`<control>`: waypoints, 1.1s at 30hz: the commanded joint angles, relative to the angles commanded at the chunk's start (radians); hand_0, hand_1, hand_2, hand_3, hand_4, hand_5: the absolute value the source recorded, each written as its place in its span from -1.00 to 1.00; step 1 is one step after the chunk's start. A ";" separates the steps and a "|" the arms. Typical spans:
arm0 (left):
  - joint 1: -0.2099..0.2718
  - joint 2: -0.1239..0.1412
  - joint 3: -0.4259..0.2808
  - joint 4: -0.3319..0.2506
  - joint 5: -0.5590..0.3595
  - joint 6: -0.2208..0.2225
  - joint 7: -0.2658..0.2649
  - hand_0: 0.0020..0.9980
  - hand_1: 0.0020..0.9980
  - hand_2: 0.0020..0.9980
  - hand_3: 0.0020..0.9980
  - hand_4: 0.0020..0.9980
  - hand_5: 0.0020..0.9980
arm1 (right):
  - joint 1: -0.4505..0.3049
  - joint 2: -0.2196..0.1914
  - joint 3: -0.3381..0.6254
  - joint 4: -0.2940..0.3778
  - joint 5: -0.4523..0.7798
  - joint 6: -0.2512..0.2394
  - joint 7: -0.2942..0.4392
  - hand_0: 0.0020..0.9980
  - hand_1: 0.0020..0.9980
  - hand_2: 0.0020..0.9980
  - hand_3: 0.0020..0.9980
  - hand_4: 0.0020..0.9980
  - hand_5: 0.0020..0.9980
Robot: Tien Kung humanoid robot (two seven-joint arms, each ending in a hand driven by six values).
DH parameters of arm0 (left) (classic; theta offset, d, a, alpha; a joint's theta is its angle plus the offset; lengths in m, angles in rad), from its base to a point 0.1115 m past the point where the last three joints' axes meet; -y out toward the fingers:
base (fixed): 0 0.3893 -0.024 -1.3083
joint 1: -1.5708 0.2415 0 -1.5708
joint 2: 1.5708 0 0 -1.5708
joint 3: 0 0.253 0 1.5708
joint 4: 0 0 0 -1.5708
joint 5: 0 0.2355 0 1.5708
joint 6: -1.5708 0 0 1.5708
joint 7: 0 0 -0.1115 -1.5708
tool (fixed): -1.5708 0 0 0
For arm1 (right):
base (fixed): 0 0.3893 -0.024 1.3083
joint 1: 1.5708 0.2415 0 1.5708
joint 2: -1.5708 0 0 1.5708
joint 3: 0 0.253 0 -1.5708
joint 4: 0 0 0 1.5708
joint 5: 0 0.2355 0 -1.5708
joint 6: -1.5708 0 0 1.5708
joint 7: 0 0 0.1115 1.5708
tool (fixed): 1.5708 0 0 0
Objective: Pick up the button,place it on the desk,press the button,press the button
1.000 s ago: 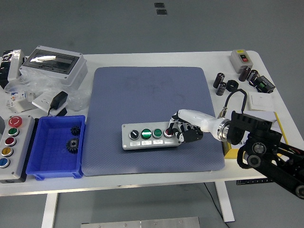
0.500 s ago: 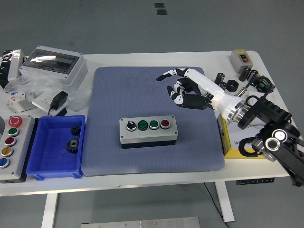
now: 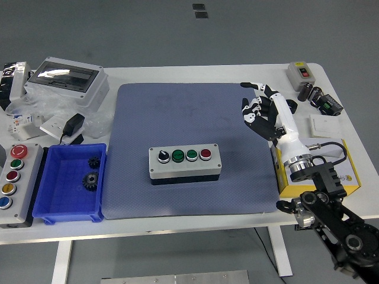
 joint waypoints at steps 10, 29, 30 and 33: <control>-0.003 0.006 0.003 0.000 -0.006 0.000 -0.001 0.24 0.24 0.09 0.19 0.28 -0.62 | -0.006 -0.005 0.014 -0.021 -0.010 -0.014 0.029 0.81 0.90 0.99 1.00 1.00 0.72; -0.006 0.023 0.000 0.000 -0.007 0.001 0.000 0.24 0.24 0.09 0.19 0.29 -0.62 | -0.013 -0.012 0.016 -0.054 0.133 0.003 0.082 0.88 0.87 0.91 0.94 1.00 1.00; -0.006 0.024 -0.003 0.000 -0.004 0.001 0.000 0.24 0.24 0.09 0.19 0.29 -0.62 | -0.012 -0.012 0.015 -0.053 0.134 0.004 0.083 0.88 0.87 0.91 0.94 1.00 1.00; -0.007 0.027 -0.014 0.000 0.006 0.001 0.000 0.24 0.24 0.09 0.19 0.29 -0.62 | -0.011 -0.013 0.014 -0.053 0.141 0.010 0.088 0.89 0.85 0.89 0.91 1.00 1.00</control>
